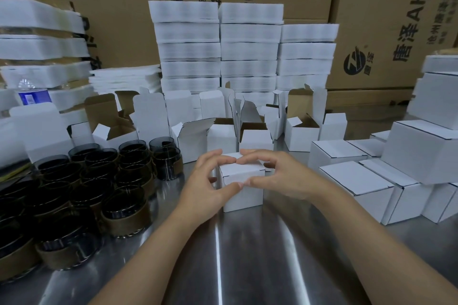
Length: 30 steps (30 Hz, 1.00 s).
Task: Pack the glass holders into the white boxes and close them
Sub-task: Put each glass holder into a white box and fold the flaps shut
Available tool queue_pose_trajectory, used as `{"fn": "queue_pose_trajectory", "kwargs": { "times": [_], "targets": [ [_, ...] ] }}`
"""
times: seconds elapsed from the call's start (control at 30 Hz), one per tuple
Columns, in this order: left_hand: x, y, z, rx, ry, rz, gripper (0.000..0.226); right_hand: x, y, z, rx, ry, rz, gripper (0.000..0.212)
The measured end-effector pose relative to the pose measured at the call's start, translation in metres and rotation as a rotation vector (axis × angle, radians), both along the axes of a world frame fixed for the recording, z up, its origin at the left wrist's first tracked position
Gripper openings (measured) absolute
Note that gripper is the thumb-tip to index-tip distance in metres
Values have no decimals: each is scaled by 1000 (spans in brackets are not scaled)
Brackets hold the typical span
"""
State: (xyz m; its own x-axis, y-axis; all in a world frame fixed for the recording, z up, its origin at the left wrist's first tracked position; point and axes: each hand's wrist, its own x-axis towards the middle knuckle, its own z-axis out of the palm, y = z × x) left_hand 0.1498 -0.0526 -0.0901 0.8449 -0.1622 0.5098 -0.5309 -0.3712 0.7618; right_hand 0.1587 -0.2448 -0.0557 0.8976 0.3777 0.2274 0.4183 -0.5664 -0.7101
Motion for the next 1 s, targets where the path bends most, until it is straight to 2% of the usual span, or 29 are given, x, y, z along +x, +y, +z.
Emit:
{"fn": "queue_pose_trajectory", "kwargs": {
  "times": [0.13, 0.4, 0.63, 0.83, 1.0],
  "targets": [
    [2, 1, 1, -109, 20, 8, 31, -3, 0, 2, 32, -2, 6, 36],
    [3, 0, 3, -175, 54, -5, 20, -7, 3, 6, 76, -44, -22, 31],
    [2, 0, 4, -217, 65, -18, 22, -8, 6, 6, 99, -82, -23, 25],
    [4, 0, 3, -176, 74, -8, 22, -8, 2, 7, 36, -37, 12, 43],
    [3, 0, 2, -166, 74, -22, 24, -6, 3, 2, -39, -103, -17, 51]
  ]
}}
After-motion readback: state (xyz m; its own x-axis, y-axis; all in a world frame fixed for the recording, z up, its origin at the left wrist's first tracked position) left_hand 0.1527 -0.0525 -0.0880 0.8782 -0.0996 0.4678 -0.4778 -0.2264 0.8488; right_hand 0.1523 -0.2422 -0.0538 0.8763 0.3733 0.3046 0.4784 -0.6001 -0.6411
